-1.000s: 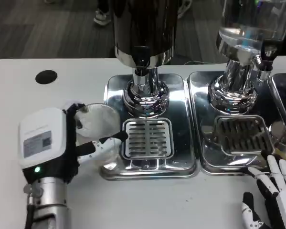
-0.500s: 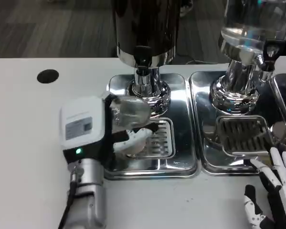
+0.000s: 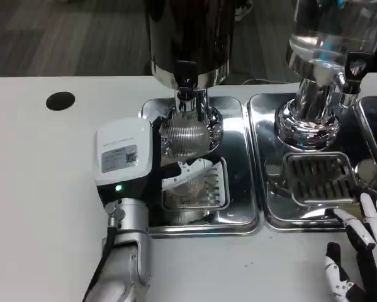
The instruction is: Grasp the cup under the faucet to collect the drink, then remove the cup.
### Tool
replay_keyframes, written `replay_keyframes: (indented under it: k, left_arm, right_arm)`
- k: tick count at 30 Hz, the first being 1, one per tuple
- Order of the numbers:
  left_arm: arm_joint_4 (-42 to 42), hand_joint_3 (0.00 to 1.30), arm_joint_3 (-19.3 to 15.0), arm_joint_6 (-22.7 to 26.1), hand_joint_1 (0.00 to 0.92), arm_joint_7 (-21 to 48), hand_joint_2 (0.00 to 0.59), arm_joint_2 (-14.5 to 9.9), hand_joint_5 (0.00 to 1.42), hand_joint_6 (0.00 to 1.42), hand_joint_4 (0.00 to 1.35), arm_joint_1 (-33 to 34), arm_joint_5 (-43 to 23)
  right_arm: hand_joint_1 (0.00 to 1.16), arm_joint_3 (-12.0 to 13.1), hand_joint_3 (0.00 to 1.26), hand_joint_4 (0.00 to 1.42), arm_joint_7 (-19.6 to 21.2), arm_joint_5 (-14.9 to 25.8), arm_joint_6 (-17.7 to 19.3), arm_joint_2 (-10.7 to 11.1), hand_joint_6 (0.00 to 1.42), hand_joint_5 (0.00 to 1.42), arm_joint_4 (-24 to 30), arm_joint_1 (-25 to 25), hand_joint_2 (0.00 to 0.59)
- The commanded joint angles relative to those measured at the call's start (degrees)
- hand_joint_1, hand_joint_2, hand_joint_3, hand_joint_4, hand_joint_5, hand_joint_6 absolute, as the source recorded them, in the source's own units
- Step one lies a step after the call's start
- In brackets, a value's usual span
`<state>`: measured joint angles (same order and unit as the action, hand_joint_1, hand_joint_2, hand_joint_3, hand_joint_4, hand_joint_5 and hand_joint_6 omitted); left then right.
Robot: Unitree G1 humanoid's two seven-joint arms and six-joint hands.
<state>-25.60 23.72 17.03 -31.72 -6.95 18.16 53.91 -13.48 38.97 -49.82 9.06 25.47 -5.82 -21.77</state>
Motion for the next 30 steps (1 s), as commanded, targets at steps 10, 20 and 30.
replay_keyframes:
  k: [10, 20, 30]
  left_arm:
    - [0.9, 0.39, 0.0, -3.5, 0.0, -2.6, 0.046, -2.4, 0.6, 0.67, 0.33, -1.8, -2.0]
    - [8.3, 0.2, -1.3, -8.9, 0.0, -7.1, 0.033, -3.1, 0.34, 0.32, 0.12, -5.2, -3.5]
    - [20.2, 0.2, -2.6, -14.4, 0.0, -5.0, 0.044, -5.7, 0.28, 0.25, 0.12, -8.5, -4.5]
  right_arm:
    - [0.19, 0.0, 0.28, 0.0, -0.5, 0.6, 1.3, -0.2, 0.0, 0.0, -0.8, 1.2, 0.52]
    - [0.18, 0.3, 0.28, 0.0, -0.2, 0.5, 1.4, -0.1, 0.0, 0.0, -0.7, 0.7, 0.516]
    - [0.17, -0.4, 0.23, 0.0, -0.3, -5.1, -0.9, 0.5, 0.0, 0.0, 3.8, 0.2, 0.52]
